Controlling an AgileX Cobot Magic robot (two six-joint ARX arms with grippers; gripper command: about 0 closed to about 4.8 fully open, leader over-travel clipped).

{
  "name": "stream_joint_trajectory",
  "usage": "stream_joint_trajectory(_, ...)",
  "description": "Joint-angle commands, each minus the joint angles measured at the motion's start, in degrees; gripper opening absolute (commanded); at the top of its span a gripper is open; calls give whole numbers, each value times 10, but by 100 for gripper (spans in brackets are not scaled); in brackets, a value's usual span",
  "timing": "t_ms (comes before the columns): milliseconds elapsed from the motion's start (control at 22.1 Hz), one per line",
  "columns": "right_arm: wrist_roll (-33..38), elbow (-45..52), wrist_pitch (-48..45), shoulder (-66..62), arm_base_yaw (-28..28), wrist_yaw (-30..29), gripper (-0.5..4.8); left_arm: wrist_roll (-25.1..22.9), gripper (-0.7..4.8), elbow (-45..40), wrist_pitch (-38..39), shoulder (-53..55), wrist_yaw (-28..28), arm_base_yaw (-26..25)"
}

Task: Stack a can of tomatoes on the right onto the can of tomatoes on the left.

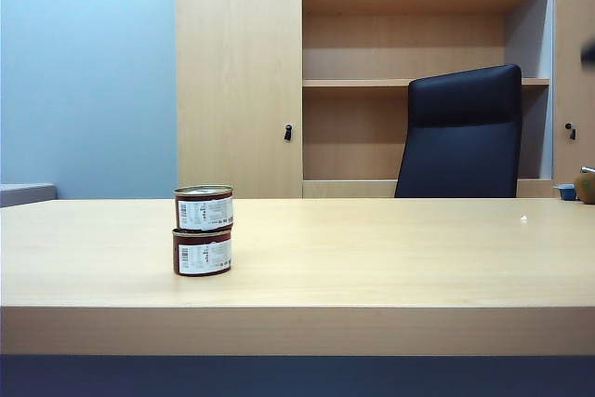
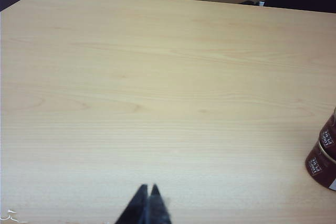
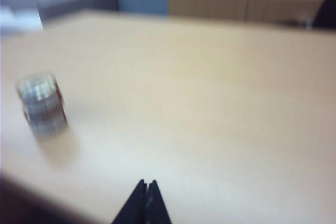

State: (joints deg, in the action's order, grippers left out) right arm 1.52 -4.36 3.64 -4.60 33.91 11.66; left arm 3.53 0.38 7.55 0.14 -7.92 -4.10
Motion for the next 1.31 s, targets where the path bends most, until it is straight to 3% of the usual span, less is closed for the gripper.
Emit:
stream_joint_trajectory(45, 0, 3, 82, -1, -1, 26, -1, 1, -5, 2, -3, 0, -2, 0)
stream_joint_trajectory(181, 0, 6, 113, 5, -9, 66, -1, 1, -5, 2, -3, 0, -2, 0)
stream_joint_trajectory(272, 0, 14, 103, 16, -44, 59, -1, 1, -5, 2, -3, 0, -2, 0)
stream_joint_trajectory(769, 0, 42, 43, 47, -319, -71, -1, 1, -5, 2, -3, 0, -3, 0)
stream_joint_trajectory(996, 0, 42, 68, 47, -371, -71, -1, 1, -5, 2, -3, 0, -4, 0)
stream_joint_trajectory(1312, 0, 42, 68, 47, -372, -71, -1, 1, -5, 2, -3, 0, -4, 0)
